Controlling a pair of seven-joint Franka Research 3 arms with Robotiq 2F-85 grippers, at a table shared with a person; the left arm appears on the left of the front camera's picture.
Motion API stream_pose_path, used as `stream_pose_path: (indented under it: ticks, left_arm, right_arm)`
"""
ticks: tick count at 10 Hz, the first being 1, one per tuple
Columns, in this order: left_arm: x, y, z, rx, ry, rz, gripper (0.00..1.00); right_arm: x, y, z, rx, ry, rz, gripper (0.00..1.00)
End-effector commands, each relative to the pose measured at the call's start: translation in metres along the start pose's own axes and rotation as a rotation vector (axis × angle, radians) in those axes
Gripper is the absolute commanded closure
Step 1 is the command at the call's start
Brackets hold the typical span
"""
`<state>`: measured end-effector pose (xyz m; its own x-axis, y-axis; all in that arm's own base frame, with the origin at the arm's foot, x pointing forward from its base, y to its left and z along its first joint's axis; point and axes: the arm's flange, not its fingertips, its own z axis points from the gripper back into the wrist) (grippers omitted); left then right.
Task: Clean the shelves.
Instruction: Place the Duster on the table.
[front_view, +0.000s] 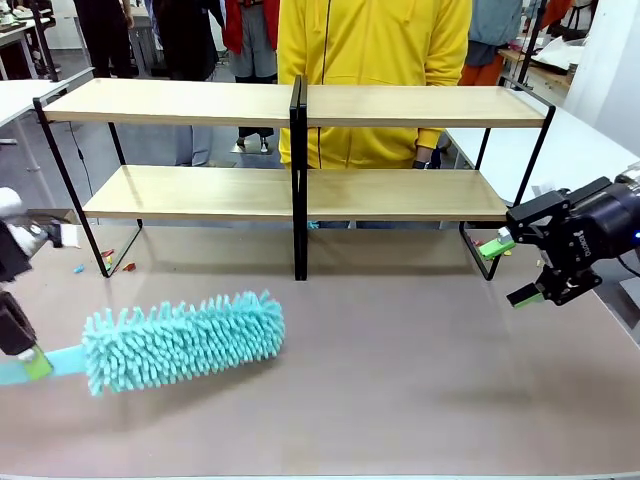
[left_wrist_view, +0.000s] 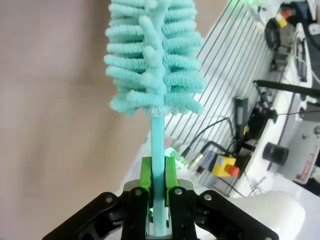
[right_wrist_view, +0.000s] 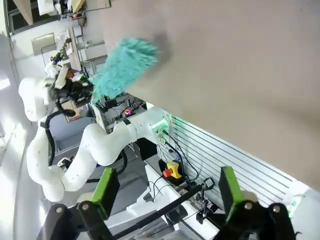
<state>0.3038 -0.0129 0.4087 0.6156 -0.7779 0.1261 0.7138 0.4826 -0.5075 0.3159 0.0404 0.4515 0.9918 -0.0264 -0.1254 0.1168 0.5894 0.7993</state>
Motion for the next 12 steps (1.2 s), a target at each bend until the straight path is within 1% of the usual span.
stream_pose_path:
  ticks: [1, 2, 3, 4, 5, 6, 7, 8, 9, 10, 11, 12]
  left_arm:
    - [0.0, 0.024, -0.004, -0.03, 0.002, -0.034, 0.88]
    - [0.001, 0.026, 0.0, -0.045, -0.035, -0.037, 0.88]
    - [0.002, 0.028, 0.001, -0.035, -0.048, -0.03, 0.88]
    - [0.002, 0.03, 0.002, -0.013, -0.058, -0.023, 0.46]
    - [0.001, 0.029, 0.005, 0.052, -0.088, -0.004, 0.29]
    - [-0.002, 0.028, 0.011, 0.131, -0.168, 0.04, 0.0]
    - [-0.009, 0.025, 0.025, 0.31, -0.366, 0.176, 0.0]
    - [-0.019, 0.019, 0.036, 0.445, -0.524, 0.274, 0.0]
    - [-0.029, 0.012, 0.045, 0.47, -0.674, 0.366, 0.04]
    - [-0.04, -0.004, 0.048, 0.3, -0.744, 0.391, 0.0]
    - [-0.048, -0.016, 0.046, 0.178, -0.787, 0.42, 0.0]
    - [-0.056, -0.024, 0.044, 0.001, -0.834, 0.465, 0.0]
  right_arm:
    - [-0.003, 0.003, 0.005, 0.034, 0.001, 0.011, 0.0]
    - [-0.003, 0.003, 0.005, 0.034, 0.001, 0.011, 0.0]
    - [-0.003, 0.003, 0.005, 0.034, 0.001, 0.011, 0.0]
    - [-0.003, 0.003, 0.005, 0.034, 0.001, 0.011, 0.0]
    - [-0.003, 0.003, 0.005, 0.034, 0.001, 0.011, 0.0]
    - [-0.003, 0.003, 0.005, 0.034, 0.001, 0.011, 0.0]
    - [-0.003, 0.003, 0.005, 0.034, 0.001, 0.011, 0.0]
    - [-0.004, 0.0, 0.005, 0.009, 0.003, -0.003, 0.0]
    - [-0.005, 0.0, 0.01, 0.041, -0.048, -0.024, 0.0]
    - [-0.005, 0.004, 0.02, 0.164, -0.129, -0.048, 0.0]
    - [-0.006, 0.008, 0.026, 0.26, -0.155, -0.038, 0.0]
    - [-0.005, 0.012, 0.033, 0.387, -0.166, -0.056, 0.0]
